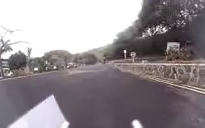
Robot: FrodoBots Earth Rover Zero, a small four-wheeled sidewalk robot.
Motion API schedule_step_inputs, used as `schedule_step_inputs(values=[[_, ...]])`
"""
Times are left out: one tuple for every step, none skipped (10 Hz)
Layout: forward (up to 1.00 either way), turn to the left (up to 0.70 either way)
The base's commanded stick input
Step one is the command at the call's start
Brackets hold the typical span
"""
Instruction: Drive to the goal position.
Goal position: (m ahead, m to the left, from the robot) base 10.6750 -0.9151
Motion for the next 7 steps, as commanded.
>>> schedule_step_inputs(values=[[1.00,0.00],[1.00,0.00],[1.00,0.00],[1.00,0.00],[1.00,0.00],[1.00,0.00],[1.00,0.00]])
